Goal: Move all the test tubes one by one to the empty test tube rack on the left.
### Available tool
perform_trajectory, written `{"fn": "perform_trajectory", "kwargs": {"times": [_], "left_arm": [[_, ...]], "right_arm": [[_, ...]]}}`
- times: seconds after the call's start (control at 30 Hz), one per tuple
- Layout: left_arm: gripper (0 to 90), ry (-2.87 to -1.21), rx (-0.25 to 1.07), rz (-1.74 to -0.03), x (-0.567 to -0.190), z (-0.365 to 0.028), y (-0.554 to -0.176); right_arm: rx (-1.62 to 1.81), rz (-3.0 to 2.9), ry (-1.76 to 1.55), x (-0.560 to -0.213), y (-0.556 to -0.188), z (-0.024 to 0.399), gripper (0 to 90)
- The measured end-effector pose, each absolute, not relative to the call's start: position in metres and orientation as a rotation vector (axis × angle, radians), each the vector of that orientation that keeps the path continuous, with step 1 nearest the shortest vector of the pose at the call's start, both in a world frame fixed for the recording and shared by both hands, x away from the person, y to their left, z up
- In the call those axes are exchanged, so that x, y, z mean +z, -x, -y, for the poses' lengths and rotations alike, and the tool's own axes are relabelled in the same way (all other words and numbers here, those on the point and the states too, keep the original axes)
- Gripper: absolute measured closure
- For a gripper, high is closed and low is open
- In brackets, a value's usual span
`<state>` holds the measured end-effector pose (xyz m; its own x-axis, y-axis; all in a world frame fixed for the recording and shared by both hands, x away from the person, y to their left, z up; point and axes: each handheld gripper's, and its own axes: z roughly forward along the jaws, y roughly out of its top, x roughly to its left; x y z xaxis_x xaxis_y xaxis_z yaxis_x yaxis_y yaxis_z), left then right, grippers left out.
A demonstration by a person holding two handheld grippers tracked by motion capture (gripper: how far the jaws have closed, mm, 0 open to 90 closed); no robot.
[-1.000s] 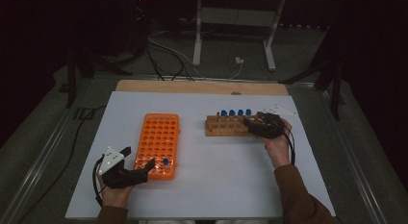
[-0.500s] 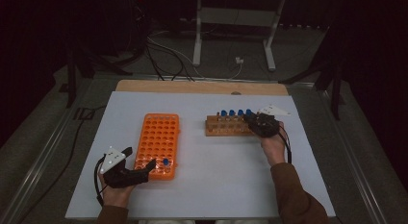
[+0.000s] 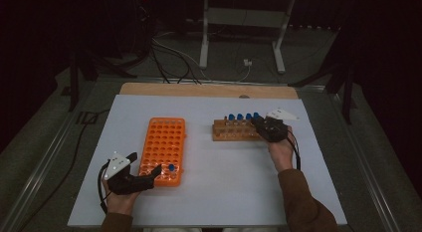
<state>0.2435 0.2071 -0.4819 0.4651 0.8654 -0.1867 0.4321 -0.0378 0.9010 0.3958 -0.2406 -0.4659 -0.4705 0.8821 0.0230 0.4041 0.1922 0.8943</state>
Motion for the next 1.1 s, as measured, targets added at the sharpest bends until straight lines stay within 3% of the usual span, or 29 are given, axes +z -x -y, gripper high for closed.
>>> {"fn": "perform_trajectory", "kwargs": {"times": [1.1], "left_arm": [[0.8, -1.609, 0.523, -1.161, -0.479, -0.210, -0.241]], "right_arm": [[1.410, -1.899, -1.048, -0.403, -0.359, 0.244, 77.2]]}}
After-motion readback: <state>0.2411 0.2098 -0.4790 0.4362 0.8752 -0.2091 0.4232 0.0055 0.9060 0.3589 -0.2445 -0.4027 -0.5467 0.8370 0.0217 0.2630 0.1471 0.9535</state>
